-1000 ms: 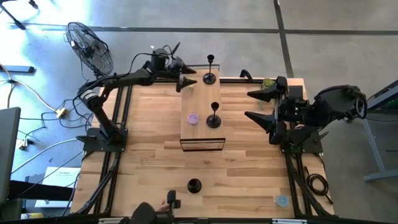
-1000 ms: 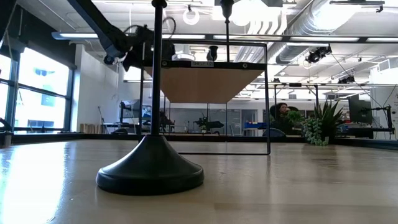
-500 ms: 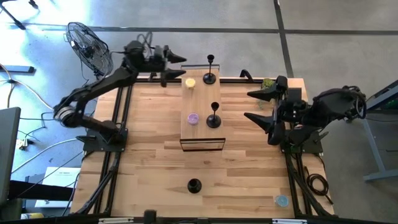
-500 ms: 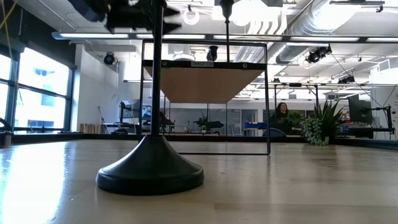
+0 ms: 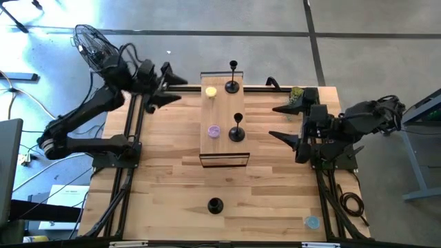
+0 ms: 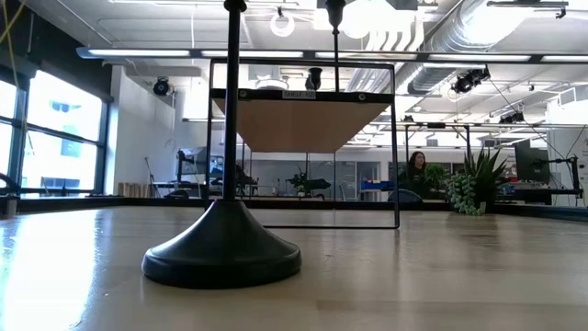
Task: Pick & Place candle stick holders
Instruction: Put the candle holder on the shelf aligned with the other candle holder on the shelf
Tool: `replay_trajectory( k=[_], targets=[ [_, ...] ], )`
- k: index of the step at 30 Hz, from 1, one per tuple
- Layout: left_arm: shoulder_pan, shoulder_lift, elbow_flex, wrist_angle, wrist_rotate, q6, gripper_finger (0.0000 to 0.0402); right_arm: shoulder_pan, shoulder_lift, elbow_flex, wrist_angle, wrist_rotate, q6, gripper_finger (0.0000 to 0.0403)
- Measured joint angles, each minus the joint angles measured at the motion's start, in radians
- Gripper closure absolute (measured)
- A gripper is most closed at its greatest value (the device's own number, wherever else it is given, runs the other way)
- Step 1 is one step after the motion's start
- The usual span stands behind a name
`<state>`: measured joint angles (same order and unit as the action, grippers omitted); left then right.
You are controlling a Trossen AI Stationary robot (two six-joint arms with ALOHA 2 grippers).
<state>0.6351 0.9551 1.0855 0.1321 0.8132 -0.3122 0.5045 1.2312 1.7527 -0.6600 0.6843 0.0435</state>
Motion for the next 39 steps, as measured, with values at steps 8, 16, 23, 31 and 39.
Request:
replay_trajectory(
  k=[8,16,23,31,39],
  targets=[
    [-0.374,-0.149,0.0,-0.271,-0.438,0.046,0.0104,0.008,0.0,0.0,-0.041,-0.099,0.009,0.01],
    [-0.955,-0.049,0.0,-0.356,-1.025,0.06,0.0104,0.087,0.0,0.0,-0.09,-0.107,0.016,0.01],
    [-1.257,0.119,0.0,-0.27,-1.474,0.088,0.0104,0.193,0.0,0.0,-0.13,-0.114,0.056,0.01],
    [-1.436,0.301,0.0,-0.186,-1.681,-0.026,0.0104,0.271,0.0,0.0,-0.13,-0.113,0.054,0.01],
    [-1.482,0.503,0.0,-0.008,-1.685,0.011,0.0133,0.314,0.0,0.0,-0.129,-0.119,0.054,0.01]
  ],
)
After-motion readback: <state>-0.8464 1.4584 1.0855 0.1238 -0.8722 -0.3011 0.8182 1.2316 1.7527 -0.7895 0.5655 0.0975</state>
